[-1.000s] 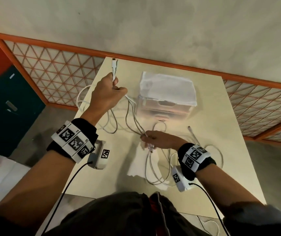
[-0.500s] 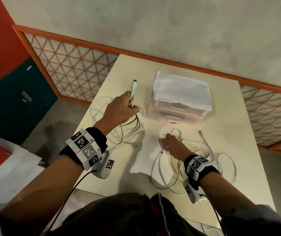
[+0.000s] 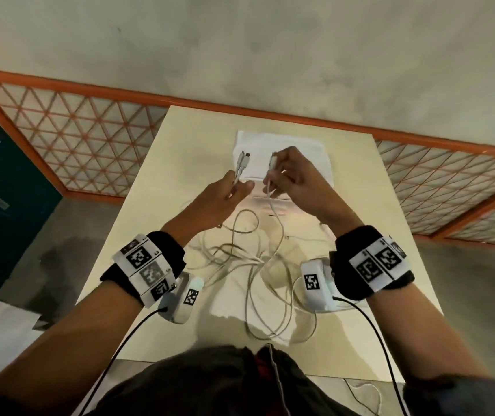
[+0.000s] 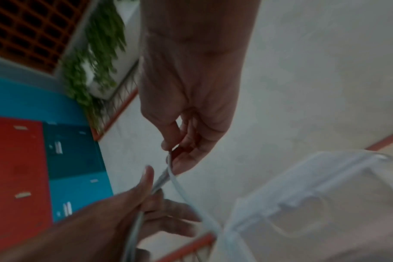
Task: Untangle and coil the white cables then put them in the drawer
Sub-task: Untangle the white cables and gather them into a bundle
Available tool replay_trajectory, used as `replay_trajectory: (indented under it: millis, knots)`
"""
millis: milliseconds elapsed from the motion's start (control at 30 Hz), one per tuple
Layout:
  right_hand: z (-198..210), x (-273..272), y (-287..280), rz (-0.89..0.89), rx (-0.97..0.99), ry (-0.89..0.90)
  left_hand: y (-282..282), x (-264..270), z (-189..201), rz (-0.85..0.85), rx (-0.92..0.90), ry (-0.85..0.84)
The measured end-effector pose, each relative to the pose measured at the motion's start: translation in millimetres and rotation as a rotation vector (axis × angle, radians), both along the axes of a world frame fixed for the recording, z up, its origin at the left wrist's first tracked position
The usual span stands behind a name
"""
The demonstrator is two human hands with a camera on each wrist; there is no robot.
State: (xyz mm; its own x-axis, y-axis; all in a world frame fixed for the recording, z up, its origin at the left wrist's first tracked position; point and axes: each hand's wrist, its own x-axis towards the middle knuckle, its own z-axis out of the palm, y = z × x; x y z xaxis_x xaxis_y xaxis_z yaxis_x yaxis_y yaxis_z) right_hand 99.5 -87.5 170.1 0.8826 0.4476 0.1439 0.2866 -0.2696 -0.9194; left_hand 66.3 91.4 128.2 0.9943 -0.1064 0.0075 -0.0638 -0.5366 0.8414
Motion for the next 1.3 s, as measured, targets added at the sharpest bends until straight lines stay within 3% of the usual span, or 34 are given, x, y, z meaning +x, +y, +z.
replay_trajectory:
  millis: [133, 233, 333, 400, 500, 567, 733, 833, 967, 1100, 1200, 1300]
  knots:
    - [29.2, -6.8, 8.6, -0.054, 0.162, 0.033, -19.3, -6.4, 21.5, -0.145, -0.322, -0.014]
    - [35.3, -8.6, 12.3, -0.055, 0.203, -0.011, -26.6, -9.2, 23.3, -0.218, -0.322, -0.065]
    - [28.5, -11.9, 11.8, -0.168, 0.147, -0.118, -25.4, -6.6, 21.3, -0.149, -0.332, -0.135]
    - [13.0, -17.6, 10.7, -0.207, 0.139, -0.023, -22.7, -6.0, 24.8, -0.095, -0.385, -0.189]
    - [-18.8, -32.8, 14.2, 0.018, 0.009, 0.194, -17.4, -2.7, 34.3, -0.057, -0.449, -0.24]
    - [-38.2, -43.4, 19.1, 0.195, -0.1, 0.201, -16.3, -1.3, 40.2, -0.07, -0.515, -0.232]
    - [-54.9, -45.3, -1.1, 0.237, -0.143, 0.252, -1.6, 1.8, 48.8, 0.038, -0.635, -0.205]
    - [-66.2, -43.1, -42.9, 0.218, -0.24, 0.285, 22.5, 13.0, 53.2, 0.166, -0.623, -0.222]
    - [-81.2, -39.2, -87.0, 0.055, -0.068, 0.518, 31.4, 14.1, 50.3, 0.211, -0.512, -0.249]
    - [-51.0, -31.8, -74.7, 0.036, -0.199, 0.306, 4.6, 4.9, 29.8, 0.032, -0.241, -0.213]
    - [-12.4, -28.4, -45.6, 0.106, -0.21, 0.143, -12.3, 3.3, 14.8, -0.121, -0.253, -0.094]
    - [10.8, -23.5, -29.5, 0.113, -0.128, 0.076, -17.6, 3.4, 11.5, -0.171, -0.222, -0.089]
